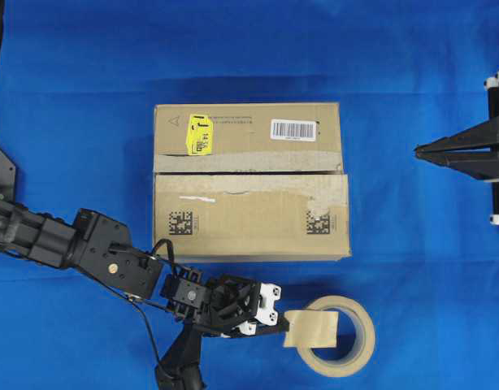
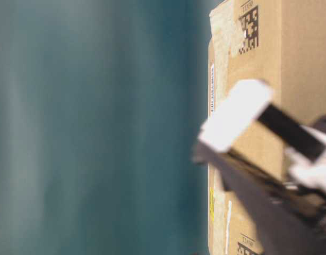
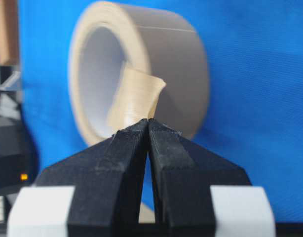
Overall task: Apply tape along the seams of the closed cardboard box to seal it securely.
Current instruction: 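Grasp the hanging beige tape strip with the left gripper, then pull the tape strip off the roll and lift it over the box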
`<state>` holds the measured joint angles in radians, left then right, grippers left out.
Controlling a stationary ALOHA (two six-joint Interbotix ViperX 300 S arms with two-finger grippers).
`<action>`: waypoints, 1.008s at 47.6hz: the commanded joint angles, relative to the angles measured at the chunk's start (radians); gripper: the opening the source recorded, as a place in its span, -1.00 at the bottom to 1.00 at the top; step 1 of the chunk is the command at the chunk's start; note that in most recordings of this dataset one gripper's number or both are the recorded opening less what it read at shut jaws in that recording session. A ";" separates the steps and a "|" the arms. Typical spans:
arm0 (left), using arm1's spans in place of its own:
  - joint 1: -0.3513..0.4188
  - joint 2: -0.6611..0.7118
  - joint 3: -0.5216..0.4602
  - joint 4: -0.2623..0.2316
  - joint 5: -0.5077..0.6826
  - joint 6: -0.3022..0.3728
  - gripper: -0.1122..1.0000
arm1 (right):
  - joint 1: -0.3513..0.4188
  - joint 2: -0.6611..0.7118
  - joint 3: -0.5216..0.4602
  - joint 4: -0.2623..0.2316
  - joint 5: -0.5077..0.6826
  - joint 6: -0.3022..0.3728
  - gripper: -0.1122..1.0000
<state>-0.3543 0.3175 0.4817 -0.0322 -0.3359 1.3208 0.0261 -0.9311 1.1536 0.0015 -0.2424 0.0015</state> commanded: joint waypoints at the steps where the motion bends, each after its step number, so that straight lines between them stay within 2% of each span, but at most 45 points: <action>1: 0.009 -0.063 -0.028 -0.003 -0.009 -0.002 -0.77 | 0.003 0.006 -0.026 -0.002 -0.005 0.002 -0.77; 17: 0.029 -0.124 -0.057 -0.003 -0.003 0.009 -0.77 | 0.003 0.012 -0.023 -0.002 -0.003 0.003 -0.77; 25: 0.035 -0.198 -0.023 -0.002 -0.003 0.012 -0.77 | 0.003 0.015 -0.023 -0.002 0.000 0.003 -0.77; 31: 0.054 -0.281 0.015 -0.002 -0.003 0.041 -0.77 | 0.003 0.017 -0.023 -0.002 0.009 0.002 -0.77; 39: 0.120 -0.371 0.080 -0.002 -0.003 0.095 -0.77 | 0.003 0.018 -0.023 -0.002 0.018 0.002 -0.77; 48: 0.215 -0.422 0.132 -0.002 -0.003 0.117 -0.77 | 0.003 0.021 -0.021 -0.003 0.018 0.000 -0.77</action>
<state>-0.1703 -0.0644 0.6136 -0.0322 -0.3344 1.4358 0.0276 -0.9173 1.1536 0.0000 -0.2194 0.0031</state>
